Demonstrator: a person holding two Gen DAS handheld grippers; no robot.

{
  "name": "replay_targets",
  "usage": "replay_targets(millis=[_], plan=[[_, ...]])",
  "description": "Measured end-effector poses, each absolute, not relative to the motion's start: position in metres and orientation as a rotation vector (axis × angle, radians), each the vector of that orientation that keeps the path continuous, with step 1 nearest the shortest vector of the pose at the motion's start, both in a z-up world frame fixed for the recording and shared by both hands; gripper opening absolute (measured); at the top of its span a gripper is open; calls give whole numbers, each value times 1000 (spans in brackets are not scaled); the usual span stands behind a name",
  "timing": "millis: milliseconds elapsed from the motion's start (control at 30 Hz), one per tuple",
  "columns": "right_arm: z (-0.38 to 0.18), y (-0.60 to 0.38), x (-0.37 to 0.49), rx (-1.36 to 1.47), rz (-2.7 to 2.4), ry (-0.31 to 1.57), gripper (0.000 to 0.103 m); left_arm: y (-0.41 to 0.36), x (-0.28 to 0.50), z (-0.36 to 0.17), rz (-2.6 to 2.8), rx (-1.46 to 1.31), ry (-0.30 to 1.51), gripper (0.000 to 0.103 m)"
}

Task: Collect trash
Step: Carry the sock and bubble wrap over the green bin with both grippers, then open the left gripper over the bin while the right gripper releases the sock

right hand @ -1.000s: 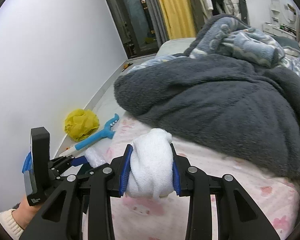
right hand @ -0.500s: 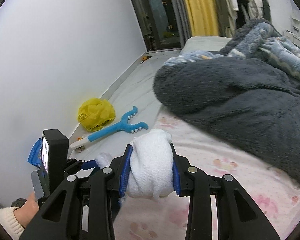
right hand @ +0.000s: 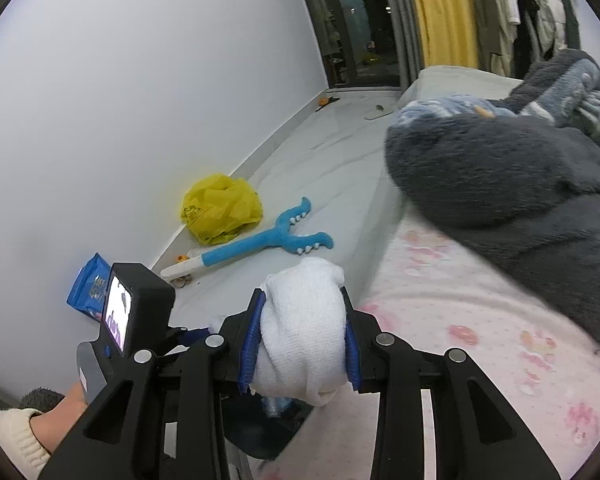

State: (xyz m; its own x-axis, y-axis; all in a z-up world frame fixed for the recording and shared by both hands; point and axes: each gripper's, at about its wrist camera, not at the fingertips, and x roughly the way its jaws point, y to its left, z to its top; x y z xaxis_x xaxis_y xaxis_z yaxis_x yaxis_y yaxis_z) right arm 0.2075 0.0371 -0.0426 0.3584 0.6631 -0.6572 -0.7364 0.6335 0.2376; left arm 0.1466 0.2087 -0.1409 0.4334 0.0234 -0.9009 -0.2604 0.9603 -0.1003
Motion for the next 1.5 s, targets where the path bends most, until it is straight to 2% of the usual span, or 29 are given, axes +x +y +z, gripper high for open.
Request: replay_targets(millis=[233, 333, 633, 967, 1033, 1267, 1367, 1500], plan=[[-52, 63, 204, -131, 925, 821, 36, 235, 136, -163, 197, -277, 1220, 66], [-57, 72, 203, -142, 929, 835, 36, 243, 131, -162, 198, -283, 1219, 76], [-77, 99, 198, -186, 927, 878, 36, 261, 119, -150, 205, -302, 1189, 80], [-119, 125, 196, -229, 892, 991, 37, 277, 105, -124, 197, -302, 1092, 87], [-128, 131, 194, -244, 889, 1015, 38, 279, 102, -119, 205, -298, 1080, 91], [-151, 142, 190, -284, 865, 1062, 38, 285, 93, -97, 217, -286, 1010, 91], [-159, 144, 187, -320, 847, 1076, 38, 289, 88, -83, 242, -269, 953, 95], [-166, 144, 182, -370, 829, 1110, 48, 289, 81, -61, 259, -249, 873, 96]])
